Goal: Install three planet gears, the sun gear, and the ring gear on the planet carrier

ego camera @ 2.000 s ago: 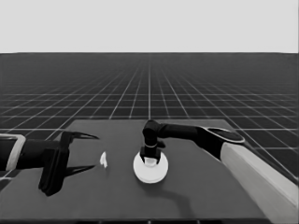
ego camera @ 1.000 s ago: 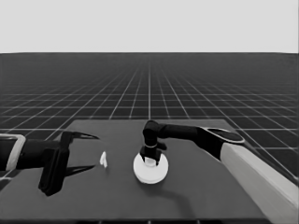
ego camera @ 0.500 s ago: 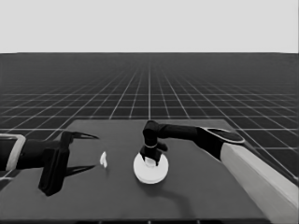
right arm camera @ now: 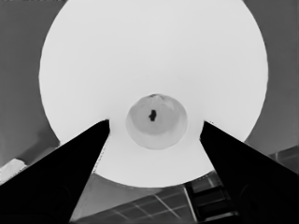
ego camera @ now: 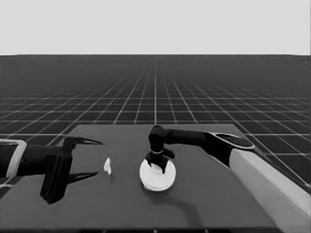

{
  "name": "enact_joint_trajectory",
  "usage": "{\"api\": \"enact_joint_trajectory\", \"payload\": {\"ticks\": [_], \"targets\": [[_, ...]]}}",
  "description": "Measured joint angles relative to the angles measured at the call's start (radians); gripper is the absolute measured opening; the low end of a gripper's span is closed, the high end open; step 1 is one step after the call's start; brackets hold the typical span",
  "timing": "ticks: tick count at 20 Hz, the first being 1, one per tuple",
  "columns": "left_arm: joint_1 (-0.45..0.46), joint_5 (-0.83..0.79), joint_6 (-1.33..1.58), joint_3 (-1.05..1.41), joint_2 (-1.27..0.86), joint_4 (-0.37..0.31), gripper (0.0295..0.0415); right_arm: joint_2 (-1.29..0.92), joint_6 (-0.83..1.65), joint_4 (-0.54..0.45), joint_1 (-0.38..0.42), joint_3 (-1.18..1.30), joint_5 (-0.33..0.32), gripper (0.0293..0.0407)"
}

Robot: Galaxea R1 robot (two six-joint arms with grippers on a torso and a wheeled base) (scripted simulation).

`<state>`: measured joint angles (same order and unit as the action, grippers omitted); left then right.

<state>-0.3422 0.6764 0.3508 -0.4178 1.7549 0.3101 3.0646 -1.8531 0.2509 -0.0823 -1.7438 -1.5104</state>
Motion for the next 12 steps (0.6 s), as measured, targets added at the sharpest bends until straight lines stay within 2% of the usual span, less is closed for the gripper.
{"api": "enact_joint_trajectory", "payload": {"ticks": [8, 10, 12], "targets": [[0.0, 0.0, 0.0, 0.0, 0.0, 0.0, 0.0385, 0.0, -0.004, 0.0, 0.0, 0.0, 0.0, 0.0385], [0.0, 0.0, 0.0, 0.0, 0.0, 0.0, 0.0385, -0.009, 0.31, -0.057, 0.072, 0.041, -0.025, 0.0386], [0.0, 0.0, 0.0, 0.0, 0.0, 0.0, 0.0385, -0.011, 0.424, -0.079, 0.099, 0.05, -0.028, 0.0385]]}}
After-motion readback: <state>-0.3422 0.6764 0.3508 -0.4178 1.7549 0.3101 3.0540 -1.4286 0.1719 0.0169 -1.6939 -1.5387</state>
